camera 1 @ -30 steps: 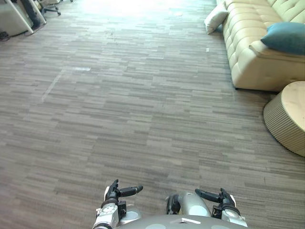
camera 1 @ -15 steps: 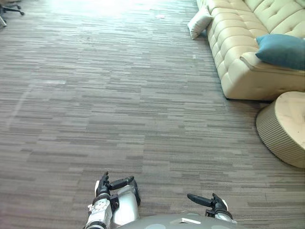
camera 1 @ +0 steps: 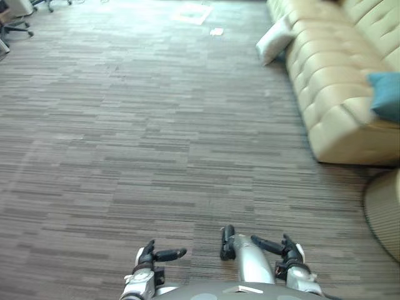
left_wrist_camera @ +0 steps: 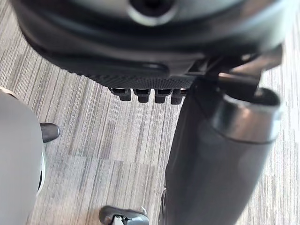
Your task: Pick up cushions and gather them together orderly.
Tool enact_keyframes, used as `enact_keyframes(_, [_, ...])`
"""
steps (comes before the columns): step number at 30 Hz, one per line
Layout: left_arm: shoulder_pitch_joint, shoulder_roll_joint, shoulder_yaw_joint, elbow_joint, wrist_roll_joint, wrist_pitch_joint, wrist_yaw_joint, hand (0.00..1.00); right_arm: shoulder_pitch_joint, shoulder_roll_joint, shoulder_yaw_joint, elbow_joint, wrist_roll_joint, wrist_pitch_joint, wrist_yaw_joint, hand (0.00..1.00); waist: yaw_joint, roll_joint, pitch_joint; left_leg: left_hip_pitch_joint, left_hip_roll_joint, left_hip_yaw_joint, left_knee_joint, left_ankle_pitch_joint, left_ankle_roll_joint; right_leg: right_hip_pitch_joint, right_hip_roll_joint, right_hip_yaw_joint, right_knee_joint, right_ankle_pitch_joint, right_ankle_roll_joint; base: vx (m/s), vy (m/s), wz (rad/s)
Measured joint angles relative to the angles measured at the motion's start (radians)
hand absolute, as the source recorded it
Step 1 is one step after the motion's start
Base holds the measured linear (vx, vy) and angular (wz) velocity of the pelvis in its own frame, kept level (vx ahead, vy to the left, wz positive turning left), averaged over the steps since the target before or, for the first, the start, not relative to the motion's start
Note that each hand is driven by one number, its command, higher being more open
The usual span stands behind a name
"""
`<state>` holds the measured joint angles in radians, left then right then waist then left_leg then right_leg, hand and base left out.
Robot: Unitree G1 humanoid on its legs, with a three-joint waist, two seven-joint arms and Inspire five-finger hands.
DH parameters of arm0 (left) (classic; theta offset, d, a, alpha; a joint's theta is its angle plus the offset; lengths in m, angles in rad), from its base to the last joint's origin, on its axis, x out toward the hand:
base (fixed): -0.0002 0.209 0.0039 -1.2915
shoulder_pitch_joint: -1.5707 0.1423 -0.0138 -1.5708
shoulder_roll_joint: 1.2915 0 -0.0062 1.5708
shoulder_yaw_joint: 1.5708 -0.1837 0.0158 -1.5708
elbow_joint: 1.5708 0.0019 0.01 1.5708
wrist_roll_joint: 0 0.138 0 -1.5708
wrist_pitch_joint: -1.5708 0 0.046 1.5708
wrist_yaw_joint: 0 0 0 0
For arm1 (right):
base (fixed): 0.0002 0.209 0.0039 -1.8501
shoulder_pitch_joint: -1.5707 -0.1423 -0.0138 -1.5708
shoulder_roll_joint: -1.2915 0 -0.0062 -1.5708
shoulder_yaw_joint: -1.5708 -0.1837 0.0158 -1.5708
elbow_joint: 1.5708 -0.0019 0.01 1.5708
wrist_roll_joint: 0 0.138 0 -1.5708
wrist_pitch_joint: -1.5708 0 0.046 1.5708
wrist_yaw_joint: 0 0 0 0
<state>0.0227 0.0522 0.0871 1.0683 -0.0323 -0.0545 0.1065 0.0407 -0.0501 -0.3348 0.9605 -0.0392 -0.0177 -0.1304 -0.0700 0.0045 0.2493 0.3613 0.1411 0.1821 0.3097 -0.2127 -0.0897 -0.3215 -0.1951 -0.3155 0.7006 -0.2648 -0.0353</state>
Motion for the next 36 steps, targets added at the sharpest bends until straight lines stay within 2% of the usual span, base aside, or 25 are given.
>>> enact_keyframes(1, [0.000,-0.004,0.010,-0.005,0.003,0.000,0.000,1.00,0.008,-0.004,0.001,-0.007,-0.001,0.007,0.003,1.00,0.000,0.011,-0.005,-0.072,0.032,-0.036,0.164,0.014,-0.056,0.022,0.009,-0.014,-0.002,-0.030,0.002,0.69,-0.284,0.26])
enact_keyframes(2, [0.000,-0.015,0.030,-0.017,0.005,0.001,-0.004,1.00,0.012,-0.013,0.001,-0.011,0.000,0.015,0.005,1.00,-0.001,0.030,-0.005,-0.191,0.082,-0.078,0.405,0.096,-0.161,0.064,0.030,-0.036,-0.020,-0.055,-0.001,0.55,-0.186,0.20])
enact_keyframes(3, [0.001,-0.025,0.059,-0.031,0.006,0.001,-0.006,1.00,0.013,-0.021,0.002,-0.006,0.000,0.029,0.004,1.00,0.001,0.045,0.000,-0.291,0.129,-0.081,0.634,0.113,-0.171,0.116,0.062,-0.045,-0.047,-0.073,-0.005,0.54,-0.162,0.09])
enact_keyframes(4, [0.004,-0.025,0.076,-0.039,0.006,0.002,-0.005,1.00,0.015,-0.022,0.003,-0.003,0.000,0.040,0.002,1.00,0.004,0.047,0.005,-0.337,0.163,-0.063,0.743,0.104,-0.163,0.158,0.081,-0.049,-0.069,-0.082,-0.009,0.53,-0.091,-0.13])
enact_keyframes(6, [0.027,-0.012,0.127,-0.087,0.002,-0.002,0.004,1.00,0.038,-0.003,0.015,-0.002,0.001,0.049,-0.005,1.00,0.020,0.017,0.015,-0.430,0.217,0.040,0.848,0.036,-0.090,0.308,0.105,-0.047,-0.160,-0.099,-0.013,0.50,-0.027,-0.22])
enact_keyframes(7, [0.041,-0.007,0.137,-0.118,0.000,-0.008,0.014,1.00,0.047,0.005,0.021,-0.002,0.002,0.050,-0.008,1.00,0.023,0.001,0.012,-0.502,0.220,0.103,0.789,0.000,-0.038,0.381,0.109,-0.041,-0.233,-0.103,-0.010,0.47,0.005,-0.22])
enact_keyframes(9, [0.038,-0.008,0.158,-0.141,-0.023,-0.011,0.017,1.00,0.048,0.004,0.024,-0.001,0.002,0.051,-0.011,1.00,0.041,-0.003,0.010,-0.594,0.212,0.191,0.619,-0.021,-0.001,0.447,0.109,-0.017,-0.316,-0.090,0.013,0.52,0.076,-0.41])
enact_keyframes(12, [0.018,-0.018,0.212,-0.146,-0.084,-0.014,0.018,1.00,0.036,0.014,0.023,0.009,0.002,0.050,-0.020,1.00,0.080,-0.019,0.018,-0.693,0.134,0.193,0.256,0.021,0.008,0.552,0.083,0.038,-0.389,-0.101,0.041,0.55,0.208,-0.54])
enact_keyframes(13, [0.016,-0.022,0.213,-0.146,-0.091,-0.019,0.020,1.00,0.036,0.014,0.024,0.020,0.002,0.046,-0.026,1.00,0.087,-0.021,0.017,-0.698,0.095,0.157,0.119,0.078,0.008,0.577,0.077,0.063,-0.406,-0.120,0.057,0.70,0.345,-0.94])
enact_keyframes(14, [0.014,-0.022,0.211,-0.142,-0.105,-0.026,0.021,1.00,0.029,0.011,0.032,0.038,0.002,0.039,-0.028,1.00,0.106,-0.030,0.012,-0.691,0.065,0.112,0.103,0.214,0.028,0.604,0.065,0.115,-0.407,-0.154,0.078,0.60,0.299,-0.82])
enact_keyframes(15, [0.009,-0.010,0.209,-0.139,-0.111,-0.025,0.019,1.00,0.019,0.022,0.042,0.049,0.002,0.039,-0.028,1.00,0.109,-0.045,0.007,-0.691,0.047,0.098,0.134,0.211,0.061,0.613,0.047,0.150,-0.406,-0.156,0.079,0.75,0.359,-0.63])
enact_keyframes(16, [-0.003,0.010,0.208,-0.132,-0.113,-0.025,0.024,1.00,0.008,0.053,0.045,0.055,0.003,0.037,-0.025,1.00,0.094,-0.091,-0.005,-0.710,0.039,0.112,0.217,0.120,0.061,0.602,0.023,0.210,-0.380,-0.116,0.066,0.62,0.303,-0.23])
enact_keyframes(17, [-0.004,0.011,0.213,-0.132,-0.117,-0.026,0.022,1.00,0.009,0.060,0.044,0.055,0.003,0.035,-0.025,1.00,0.095,-0.097,-0.010,-0.712,0.040,0.113,0.248,0.090,0.064,0.595,0.017,0.228,-0.355,-0.099,0.079,0.74,0.377,-0.13])
enact_keyframes(18, [0.002,0.022,0.212,-0.128,-0.116,-0.024,0.025,1.00,0.016,0.067,0.042,0.059,0.002,0.035,-0.026,1.00,0.096,-0.113,-0.025,-0.704,0.036,0.122,0.327,0.009,0.079,0.575,-0.008,0.258,-0.246,-0.066,0.128,0.62,0.319,-0.09])
enact_keyframes(19, [0.002,0.022,0.211,-0.128,-0.116,-0.024,0.025,1.00,0.016,0.067,0.041,0.059,0.002,0.035,-0.026,1.00,0.096,-0.113,-0.025,-0.702,0.036,0.122,0.329,0.007,0.079,0.574,-0.009,0.259,-0.240,-0.065,0.130,0.49,0.250,-0.17])
enact_keyframes(22, [0.001,0.035,0.196,-0.076,-0.111,-0.005,0.040,1.00,0.011,0.077,0.031,0.054,0.003,0.030,-0.024,1.00,0.089,-0.125,-0.031,-0.541,-0.020,0.169,0.352,-0.150,0.095,0.357,-0.121,0.282,0.321,0.226,0.182,0.61,0.210,-0.16])
enact_keyframes(24, [0.005,0.037,0.180,-0.053,-0.107,0.014,0.041,1.00,0.010,0.074,0.034,0.035,0.003,0.019,-0.022,1.00,0.083,-0.118,-0.031,-0.400,-0.049,0.167,0.257,-0.181,0.092,0.248,-0.128,0.226,0.475,0.130,0.120,0.55,0.089,0.06])
enact_keyframes(26, [0.016,0.035,0.127,-0.039,-0.098,0.015,0.040,1.00,0.008,0.059,0.041,0.010,0.003,0.007,-0.022,1.00,0.070,-0.085,-0.036,-0.280,-0.057,0.161,0.118,-0.173,0.080,0.110,-0.108,0.115,0.463,0.039,0.095,0.69,0.016,0.11])
enact_keyframes(27, [0.011,0.032,0.098,-0.020,-0.085,0.016,0.038,1.00,-0.007,0.038,0.043,-0.003,0.002,0.000,-0.022,1.00,0.057,-0.061,-0.026,-0.206,-0.051,0.160,0.038,-0.158,0.066,0.023,-0.092,0.052,0.391,-0.005,0.052,0.65,-0.038,0.15])
enact_keyframes(29, [0.004,0.021,0.072,0.000,-0.075,0.022,0.036,1.00,-0.025,0.003,0.044,-0.004,0.000,0.000,-0.022,1.00,0.040,-0.035,-0.014,-0.107,-0.033,0.162,-0.045,-0.147,0.049,-0.073,-0.060,-0.023,0.159,-0.009,0.035,0.70,-0.122,0.37])
enact_keyframes(30, [0.007,0.025,0.060,0.002,-0.073,0.022,0.034,1.00,-0.016,-0.002,0.044,-0.003,0.000,0.006,-0.023,1.00,0.038,-0.041,-0.014,-0.058,-0.033,0.157,-0.079,-0.149,0.043,-0.101,-0.036,-0.039,-0.067,0.061,0.049,0.71,-0.170,0.51])
enact_keyframes(31, [0.006,0.028,0.054,0.004,-0.073,0.022,0.033,1.00,-0.013,-0.002,0.044,0.001,0.002,0.009,-0.021,1.00,0.032,-0.044,-0.010,-0.036,-0.034,0.149,-0.090,-0.150,0.039,-0.100,-0.026,-0.035,-0.096,0.158,0.018,0.76,-0.204,0.45])
enact_keyframes(32, [0.001,0.008,0.045,0.019,-0.069,0.023,0.033,1.00,-0.022,-0.016,0.021,0.014,0.008,0.006,-0.015,1.00,0.030,0.003,-0.005,0.003,0.000,0.111,-0.114,-0.137,0.019,-0.070,0.010,-0.048,-0.071,0.166,-0.044,0.83,-0.165,0.25])
enact_keyframes(35, [-0.005,-0.009,0.045,-0.011,-0.040,0.020,0.016,1.00,-0.018,-0.018,-0.001,0.011,0.006,0.016,-0.022,1.00,0.008,-0.014,0.008,0.030,-0.038,0.081,-0.072,0.025,-0.009,-0.065,-0.056,-0.036,0.138,0.079,-0.070,0.55,-0.110,0.33])
enact_keyframes(36, [0.000,-0.010,0.048,-0.018,-0.037,0.018,0.019,1.00,-0.004,-0.011,-0.009,0.001,0.010,0.012,-0.023,1.00,0.002,-0.019,0.002,0.018,-0.024,0.068,-0.013,0.037,-0.028,-0.058,-0.048,-0.018,0.136,0.053,-0.046,0.53,-0.273,0.40])
